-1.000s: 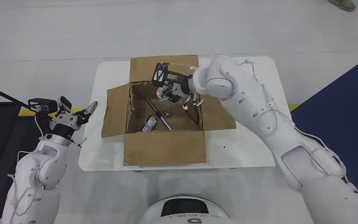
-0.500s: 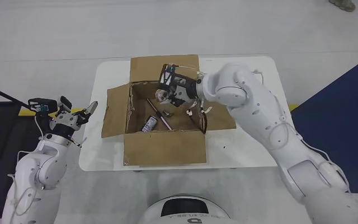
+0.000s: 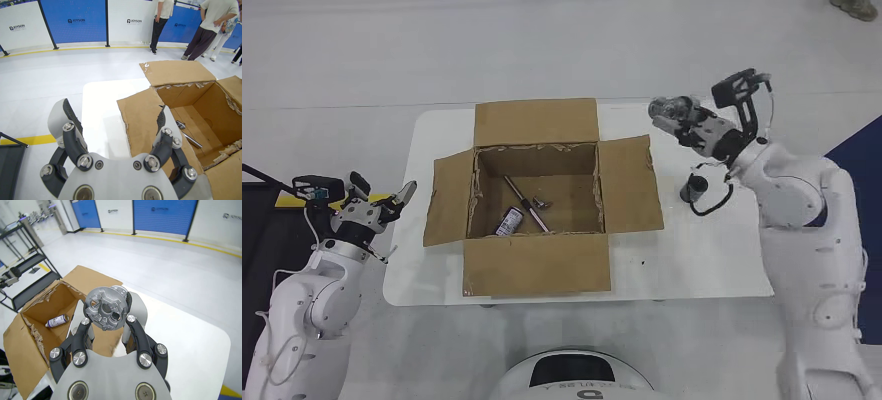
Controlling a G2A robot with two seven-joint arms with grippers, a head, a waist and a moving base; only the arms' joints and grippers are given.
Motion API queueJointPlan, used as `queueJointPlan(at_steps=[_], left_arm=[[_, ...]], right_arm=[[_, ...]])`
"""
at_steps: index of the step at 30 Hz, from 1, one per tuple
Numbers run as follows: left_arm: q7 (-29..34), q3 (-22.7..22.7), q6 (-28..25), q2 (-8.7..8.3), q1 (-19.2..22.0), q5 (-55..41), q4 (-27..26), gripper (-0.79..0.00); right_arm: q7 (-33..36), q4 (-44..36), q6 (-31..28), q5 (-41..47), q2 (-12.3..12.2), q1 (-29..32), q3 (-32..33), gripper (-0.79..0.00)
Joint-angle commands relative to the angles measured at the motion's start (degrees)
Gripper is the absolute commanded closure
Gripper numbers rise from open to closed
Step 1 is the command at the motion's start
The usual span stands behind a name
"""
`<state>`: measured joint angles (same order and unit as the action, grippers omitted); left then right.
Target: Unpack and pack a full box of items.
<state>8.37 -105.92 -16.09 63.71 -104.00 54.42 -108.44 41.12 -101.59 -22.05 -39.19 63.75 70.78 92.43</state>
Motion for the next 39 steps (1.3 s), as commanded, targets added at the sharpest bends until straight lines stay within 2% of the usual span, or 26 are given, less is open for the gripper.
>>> queueJointPlan(at_steps=[1, 5, 10, 18, 24, 30, 33, 34, 36, 37, 39], left_arm=[[0.0, 0.0, 0.0, 0.0, 0.0, 0.0, 0.0, -0.785], [0.0, 0.0, 0.0, 0.0, 0.0, 0.0, 0.0, -0.785], [0.0, 0.0, 0.0, 0.0, 0.0, 0.0, 0.0, -0.785], [0.0, 0.0, 0.0, 0.0, 0.0, 0.0, 0.0, -0.785], [0.0, 0.0, 0.0, 0.0, 0.0, 0.0, 0.0, -0.785], [0.0, 0.0, 0.0, 0.0, 0.0, 0.0, 0.0, -0.785], [0.0, 0.0, 0.0, 0.0, 0.0, 0.0, 0.0, -0.785], [0.0, 0.0, 0.0, 0.0, 0.0, 0.0, 0.0, -0.785], [0.0, 0.0, 0.0, 0.0, 0.0, 0.0, 0.0, -0.785], [0.0, 0.0, 0.0, 0.0, 0.0, 0.0, 0.0, -0.785], [0.0, 0.0, 0.0, 0.0, 0.0, 0.0, 0.0, -0.785]], right_arm=[[0.5, 1.6, 2.0, 3.0, -0.3, 2.5, 4.2, 0.0], [5.0, 6.9, 6.0, 8.9, -0.8, 3.8, 8.3, 0.0], [11.0, 14.4, 10.6, 10.0, -1.5, 1.8, 9.6, 0.0], [15.8, 27.3, 20.0, 4.1, -2.0, -5.6, 4.9, 0.0], [16.0, 32.6, 23.0, 0.8, -2.2, -9.0, 2.4, 0.0], [17.9, 35.3, 23.3, -1.0, -2.5, -10.5, 0.8, -0.022], [19.1, 36.5, 23.2, -1.6, -2.6, -11.3, 0.0, -0.185], [19.5, 36.9, 23.4, -2.2, -2.7, -11.6, -0.3, -0.271], [20.5, 37.5, 23.6, -2.7, -2.7, -12.4, -0.9, -0.372], [20.7, 37.9, 23.6, -2.8, -2.8, -12.7, -1.1, -0.385], [21.4, 38.4, 23.6, -2.9, -2.9, -13.2, -1.5, -0.517]])
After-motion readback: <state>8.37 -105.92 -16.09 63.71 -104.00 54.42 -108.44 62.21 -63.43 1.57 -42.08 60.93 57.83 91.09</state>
